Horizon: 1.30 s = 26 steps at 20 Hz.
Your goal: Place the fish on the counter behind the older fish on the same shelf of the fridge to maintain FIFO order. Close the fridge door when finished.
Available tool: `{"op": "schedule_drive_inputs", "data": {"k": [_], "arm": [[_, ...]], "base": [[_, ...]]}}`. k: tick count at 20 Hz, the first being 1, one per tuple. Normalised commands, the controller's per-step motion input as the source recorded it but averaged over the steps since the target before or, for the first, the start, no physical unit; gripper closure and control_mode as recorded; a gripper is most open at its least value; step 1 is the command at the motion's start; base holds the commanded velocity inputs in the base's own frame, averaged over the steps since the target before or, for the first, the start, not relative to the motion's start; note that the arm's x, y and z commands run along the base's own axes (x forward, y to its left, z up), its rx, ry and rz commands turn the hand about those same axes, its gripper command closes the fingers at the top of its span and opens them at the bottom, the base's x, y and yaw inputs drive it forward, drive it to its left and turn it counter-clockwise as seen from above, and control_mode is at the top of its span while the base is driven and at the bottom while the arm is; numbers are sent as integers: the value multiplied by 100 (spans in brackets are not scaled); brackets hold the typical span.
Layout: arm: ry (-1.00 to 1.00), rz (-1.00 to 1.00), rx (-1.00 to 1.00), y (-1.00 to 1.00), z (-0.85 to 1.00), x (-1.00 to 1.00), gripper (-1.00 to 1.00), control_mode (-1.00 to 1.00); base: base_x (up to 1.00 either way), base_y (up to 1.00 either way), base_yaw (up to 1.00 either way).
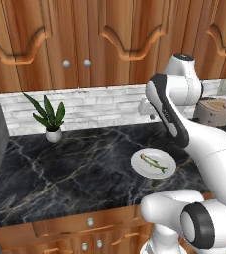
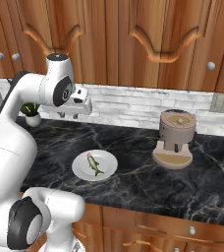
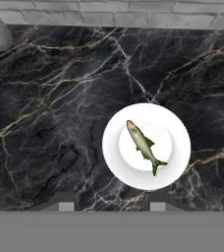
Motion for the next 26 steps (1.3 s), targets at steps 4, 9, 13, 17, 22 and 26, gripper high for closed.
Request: {"op": "schedule_drive_inputs", "data": {"k": [4,9,13,17,22,26], "arm": [[1,0,-1,0,-13,-15,-100,-100],[28,0,8,-26,-97,0,-100,-100],[20,0,10,-71,-100,8,-100,-100],[4,3,-1,-17,-79,8,-100,-100],[0,9,-7,0,-66,1,-100,-100],[0,1,-1,0,-31,24,-100,-100]], "base": [[0,0,0],[0,0,0],[0,0,0],[0,0,0],[0,0,0],[0,0,0]]}}
